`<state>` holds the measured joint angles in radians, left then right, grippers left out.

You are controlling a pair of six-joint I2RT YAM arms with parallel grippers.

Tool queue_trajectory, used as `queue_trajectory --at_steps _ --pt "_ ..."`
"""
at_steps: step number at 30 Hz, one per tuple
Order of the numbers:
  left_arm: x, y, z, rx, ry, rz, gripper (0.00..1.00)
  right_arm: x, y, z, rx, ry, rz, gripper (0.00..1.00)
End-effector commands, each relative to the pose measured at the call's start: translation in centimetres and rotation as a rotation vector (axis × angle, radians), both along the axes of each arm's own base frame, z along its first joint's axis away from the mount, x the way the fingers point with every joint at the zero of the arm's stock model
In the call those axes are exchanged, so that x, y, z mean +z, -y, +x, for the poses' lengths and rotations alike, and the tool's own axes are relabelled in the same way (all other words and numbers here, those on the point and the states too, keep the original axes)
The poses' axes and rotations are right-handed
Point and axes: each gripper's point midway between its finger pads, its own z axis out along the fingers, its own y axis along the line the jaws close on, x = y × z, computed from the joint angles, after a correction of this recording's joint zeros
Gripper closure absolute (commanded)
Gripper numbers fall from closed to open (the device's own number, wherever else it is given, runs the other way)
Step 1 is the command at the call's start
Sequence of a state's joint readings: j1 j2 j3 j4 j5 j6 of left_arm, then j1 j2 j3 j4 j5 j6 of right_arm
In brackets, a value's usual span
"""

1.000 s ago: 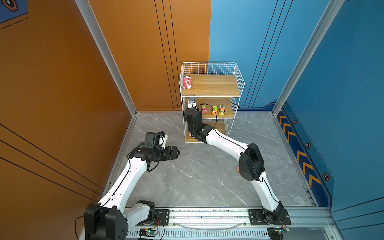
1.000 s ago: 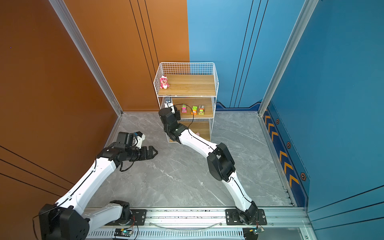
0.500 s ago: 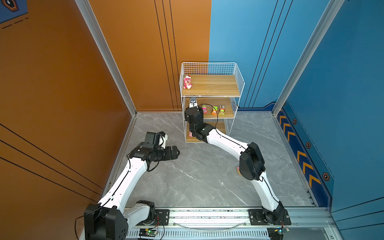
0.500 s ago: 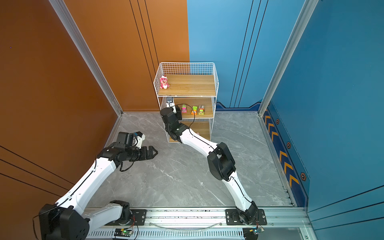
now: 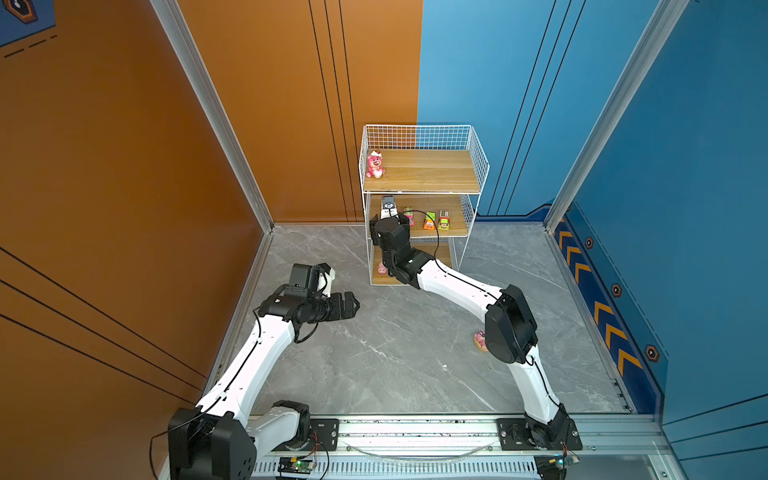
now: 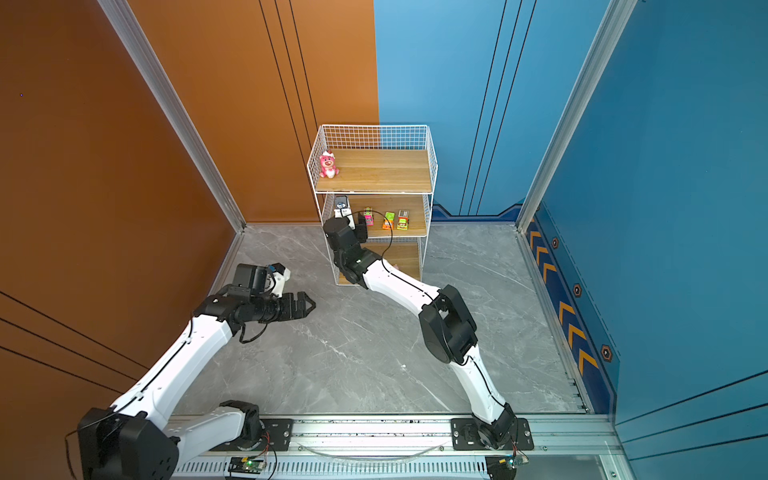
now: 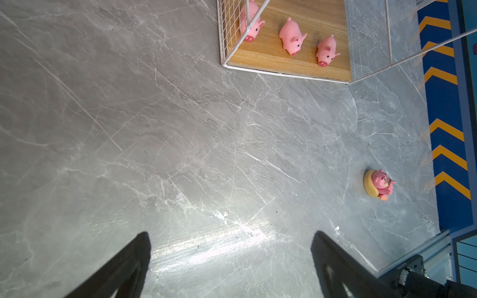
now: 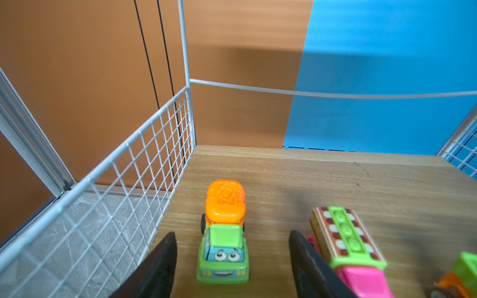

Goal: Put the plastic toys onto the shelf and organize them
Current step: 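Lower the truck onto the middle tier beside the pink truck and release, then draw the right gripper back out of the shelf toward the pink bear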

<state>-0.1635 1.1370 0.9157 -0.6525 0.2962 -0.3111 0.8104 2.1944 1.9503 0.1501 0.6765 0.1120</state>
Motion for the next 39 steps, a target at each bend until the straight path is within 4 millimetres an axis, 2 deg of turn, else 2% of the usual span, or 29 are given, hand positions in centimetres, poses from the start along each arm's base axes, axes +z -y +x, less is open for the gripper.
queue_trajectory --at_steps 1,7,8,9,11,23,30,39 --pt "-0.1 -0.4 -0.2 0.012 0.000 -0.002 0.02 2.6 0.6 -1.1 0.014 0.029 0.052 0.29" --pt "-0.1 -0.3 -0.2 0.011 0.001 -0.003 0.02 2.2 0.6 -2.3 0.032 0.026 0.046 0.25" --pt "-0.1 -0.4 -0.2 0.012 0.002 -0.003 0.02 3.4 0.9 -2.9 0.036 0.041 0.061 0.24" --pt "0.0 -0.4 -0.2 0.013 0.004 -0.002 0.02 3.7 1.0 -3.1 0.039 0.046 0.065 0.24" --pt "-0.1 -0.5 -0.2 0.016 0.004 0.000 0.02 3.1 1.0 -3.6 0.049 0.037 0.050 0.23" --pt "-0.1 -0.5 -0.2 0.016 0.007 0.003 0.02 2.7 1.7 -6.7 0.090 0.033 0.035 0.18" --pt "0.0 -0.6 -0.2 0.018 0.008 0.007 0.02 2.8 2.9 -8.9 0.108 0.023 0.032 0.15" --pt "-0.2 -0.6 -0.2 0.017 0.005 0.008 0.02 1.4 5.2 -13.1 0.142 -0.048 0.027 0.14"
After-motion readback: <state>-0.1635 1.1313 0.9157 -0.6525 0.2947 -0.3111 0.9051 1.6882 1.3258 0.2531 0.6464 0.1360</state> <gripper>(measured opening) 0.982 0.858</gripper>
